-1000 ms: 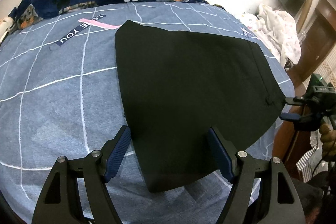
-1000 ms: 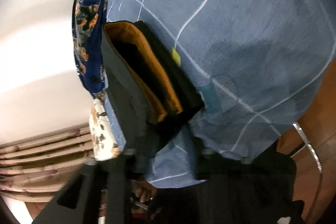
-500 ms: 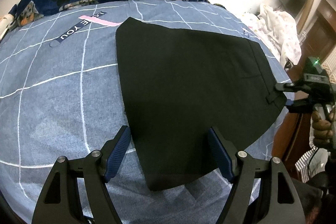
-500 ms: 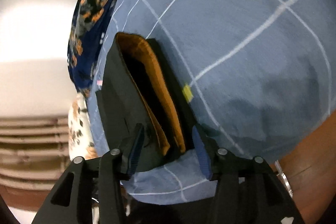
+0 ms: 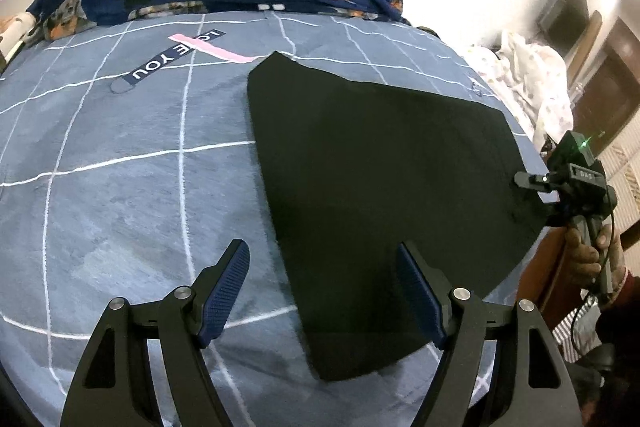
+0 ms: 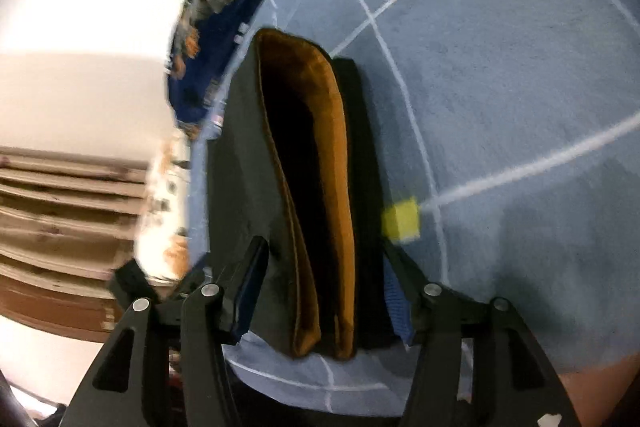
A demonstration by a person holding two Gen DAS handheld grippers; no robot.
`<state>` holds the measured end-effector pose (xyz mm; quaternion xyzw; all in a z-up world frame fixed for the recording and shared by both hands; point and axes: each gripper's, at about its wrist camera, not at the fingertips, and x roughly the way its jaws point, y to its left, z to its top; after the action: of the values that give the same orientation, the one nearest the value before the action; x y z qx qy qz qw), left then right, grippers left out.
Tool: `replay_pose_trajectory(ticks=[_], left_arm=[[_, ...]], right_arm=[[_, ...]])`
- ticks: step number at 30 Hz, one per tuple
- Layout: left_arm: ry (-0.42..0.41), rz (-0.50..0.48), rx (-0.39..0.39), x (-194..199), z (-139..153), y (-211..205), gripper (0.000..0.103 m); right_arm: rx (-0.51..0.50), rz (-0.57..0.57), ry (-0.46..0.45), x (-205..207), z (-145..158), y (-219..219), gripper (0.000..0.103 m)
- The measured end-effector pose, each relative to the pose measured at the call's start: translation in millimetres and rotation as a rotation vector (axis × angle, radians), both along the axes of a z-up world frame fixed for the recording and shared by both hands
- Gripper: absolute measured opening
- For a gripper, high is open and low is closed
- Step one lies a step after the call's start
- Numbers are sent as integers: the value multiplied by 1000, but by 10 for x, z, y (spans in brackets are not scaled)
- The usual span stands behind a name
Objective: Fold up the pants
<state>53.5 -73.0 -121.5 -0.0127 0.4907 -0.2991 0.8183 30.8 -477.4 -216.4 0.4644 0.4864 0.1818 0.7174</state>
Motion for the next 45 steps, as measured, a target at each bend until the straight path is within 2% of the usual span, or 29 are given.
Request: replay_pose_trajectory(ticks=[2,10,13,22,29,34,40,43,45], left_arm=[[2,7,10,31,-16,7,76],[11,4,46,141,-86,-24,76],[12,0,53,165,-98,-52,76],[-6,-31,86,184,-105,-158,76],[-15,-49,108,187,-116,-231,76],[-7,-68,109,193,-128,-278,76],[43,-123,75,230,-180,-338,76],[48,-141,77,237,-185,-376,74],[51,-147,90,253,-193,-401,67]], right_arm=[[15,9,-17,56,1,-8,53],[-32,75,-53,139,46,77,51],[-31,77,-48,132,33,63,48],[-30,80,-47,134,27,66,48],[5,87,0,160,-21,36,48],[18,95,14,170,-28,27,48],[9,95,11,174,-11,39,48],[3,95,6,175,-1,45,47],[0,92,11,175,-3,40,45]])
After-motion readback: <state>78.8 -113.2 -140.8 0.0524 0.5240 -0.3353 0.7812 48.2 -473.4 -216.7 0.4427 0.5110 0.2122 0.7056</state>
